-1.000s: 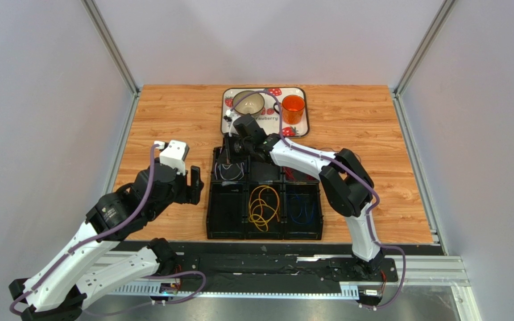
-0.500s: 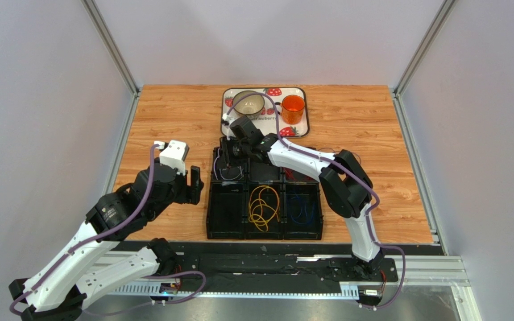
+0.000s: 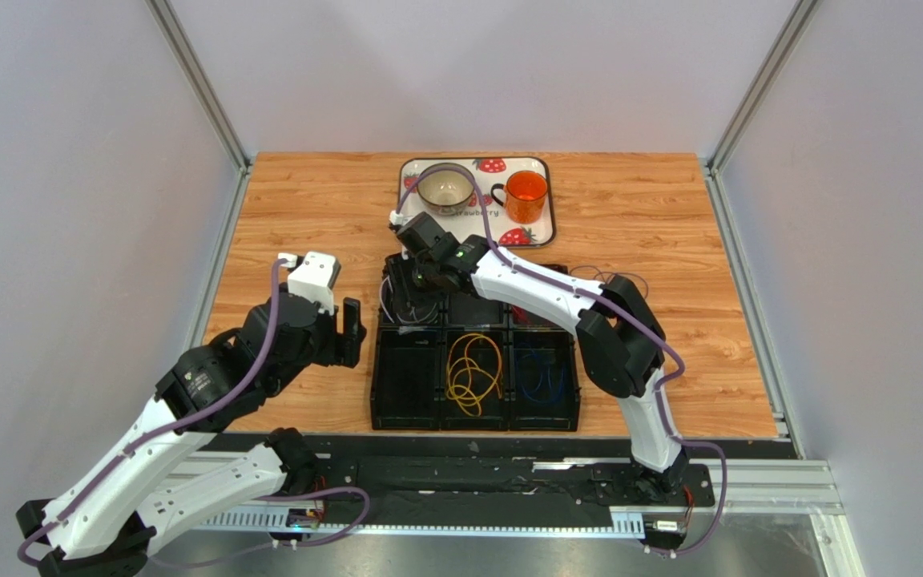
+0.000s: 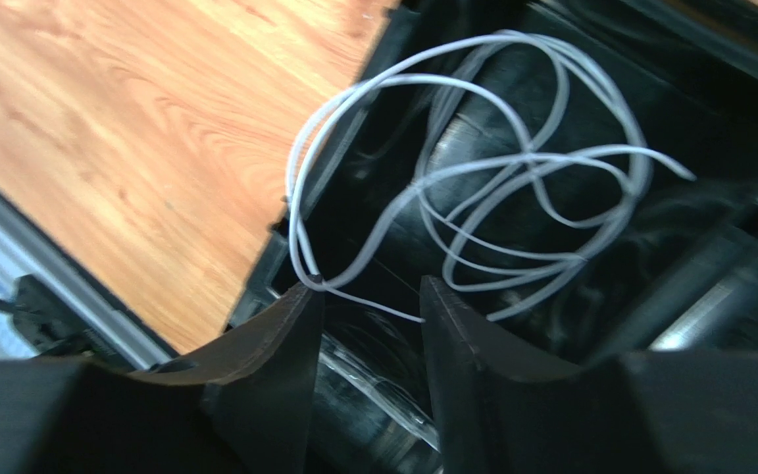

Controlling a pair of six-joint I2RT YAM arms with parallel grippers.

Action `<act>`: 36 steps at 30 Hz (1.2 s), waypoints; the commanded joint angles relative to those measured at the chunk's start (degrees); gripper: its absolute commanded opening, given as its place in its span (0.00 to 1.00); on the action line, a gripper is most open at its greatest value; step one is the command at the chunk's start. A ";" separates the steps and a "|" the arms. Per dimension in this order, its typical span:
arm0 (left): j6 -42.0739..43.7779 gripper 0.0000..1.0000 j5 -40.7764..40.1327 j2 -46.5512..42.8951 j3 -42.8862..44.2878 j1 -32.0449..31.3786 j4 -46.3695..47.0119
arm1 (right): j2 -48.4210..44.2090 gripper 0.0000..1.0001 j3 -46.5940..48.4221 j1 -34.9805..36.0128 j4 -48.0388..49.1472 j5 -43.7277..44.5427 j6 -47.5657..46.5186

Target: Untangle the cables

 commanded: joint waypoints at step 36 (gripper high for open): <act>-1.76 0.91 -0.15 -5.82 0.68 10.83 -2.05 | -13.57 1.00 2.56 0.26 -19.19 21.21 -6.84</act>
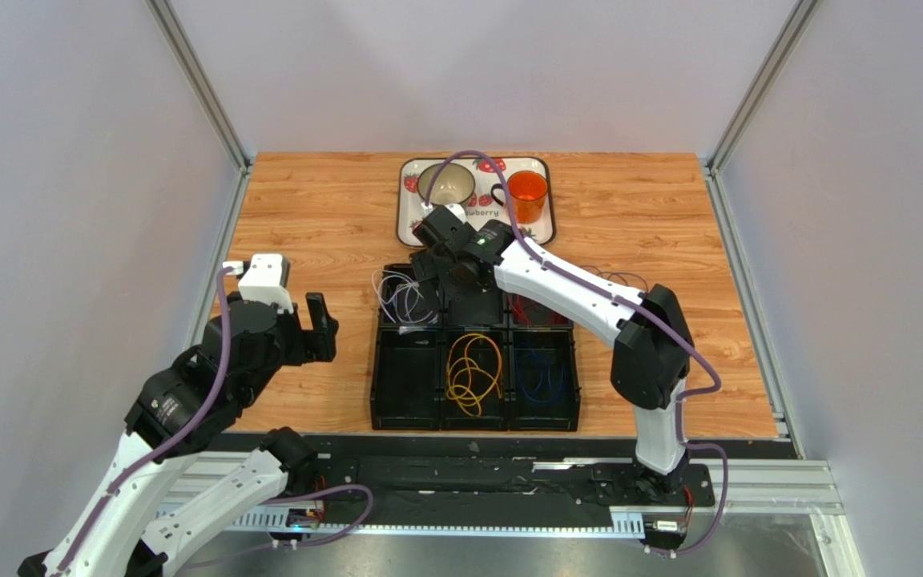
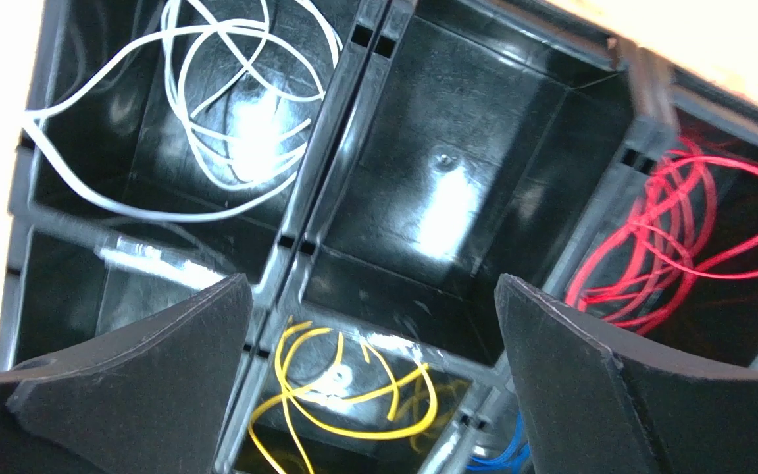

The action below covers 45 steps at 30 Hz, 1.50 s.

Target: Untangle the cables

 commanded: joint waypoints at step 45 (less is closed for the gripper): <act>-0.37 0.87 -1.66 -4.51 -0.79 0.50 0.76 | -4.33 0.92 -19.47 -41.11 7.96 -0.16 5.28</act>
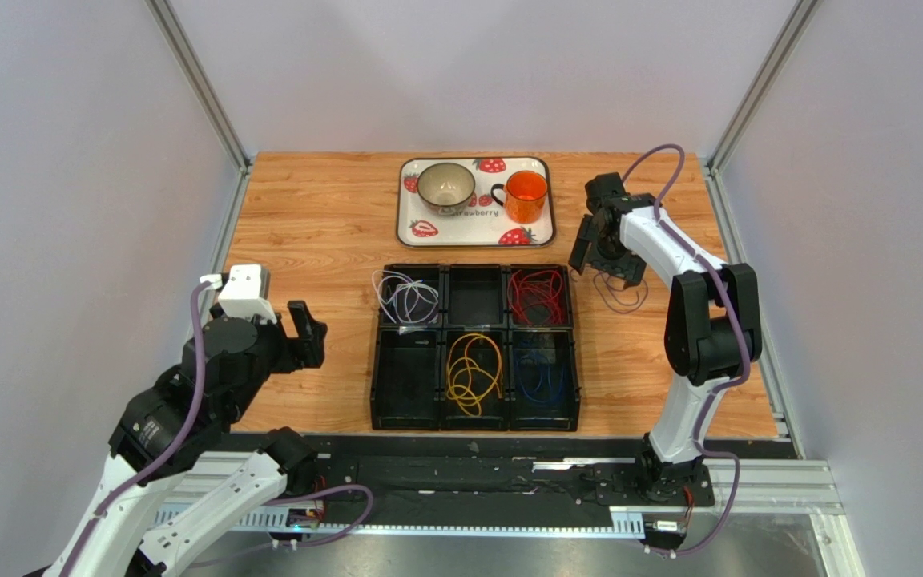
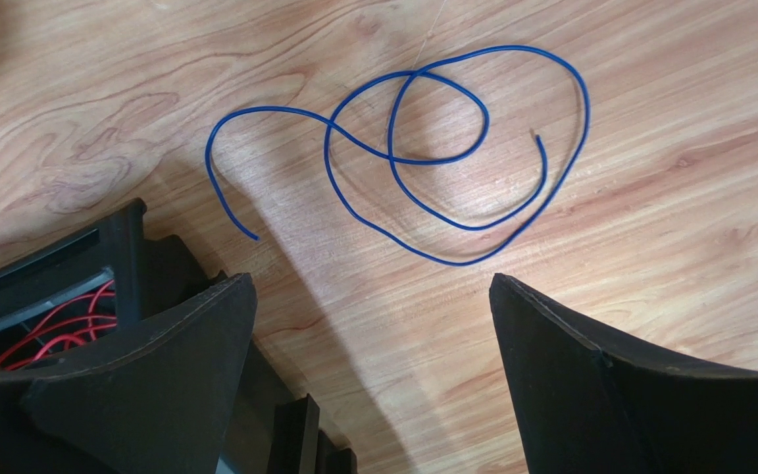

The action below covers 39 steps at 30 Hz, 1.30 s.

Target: Untangle the cables

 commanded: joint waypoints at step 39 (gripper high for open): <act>0.16 0.84 -0.85 1.72 0.15 1.53 0.71 | 10.73 0.00 6.50 -3.25 5.72 -0.63 -3.24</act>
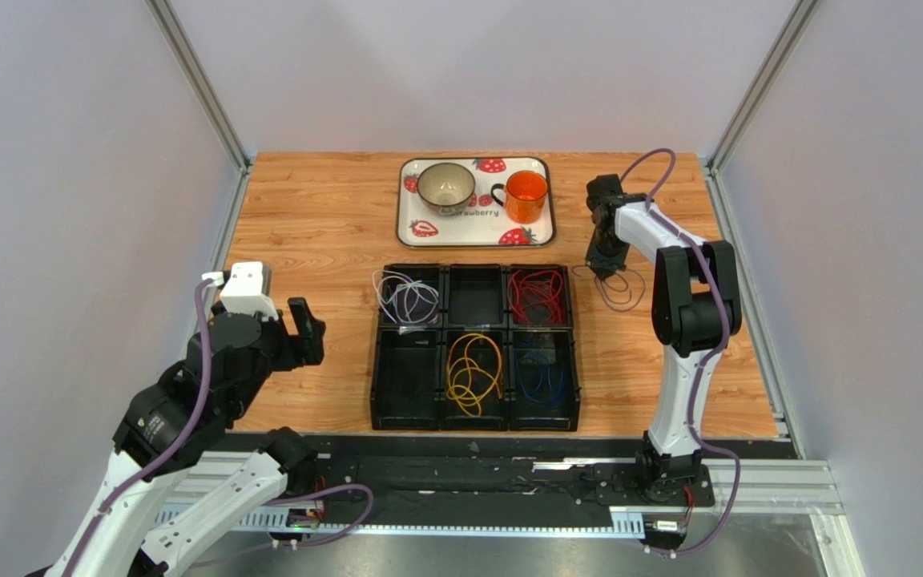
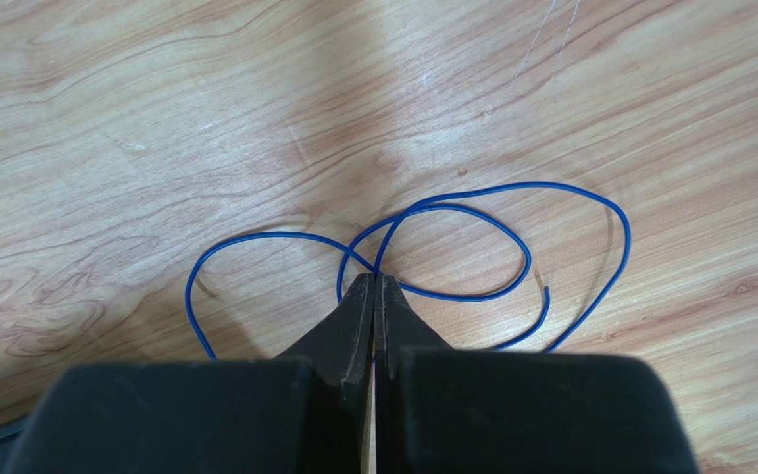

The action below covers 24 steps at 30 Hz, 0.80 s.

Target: Untangle the cables

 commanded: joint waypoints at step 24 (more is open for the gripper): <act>0.00 0.84 -0.48 0.69 0.15 0.59 0.62 | -31.06 0.00 2.39 3.28 -3.90 -6.14 -1.60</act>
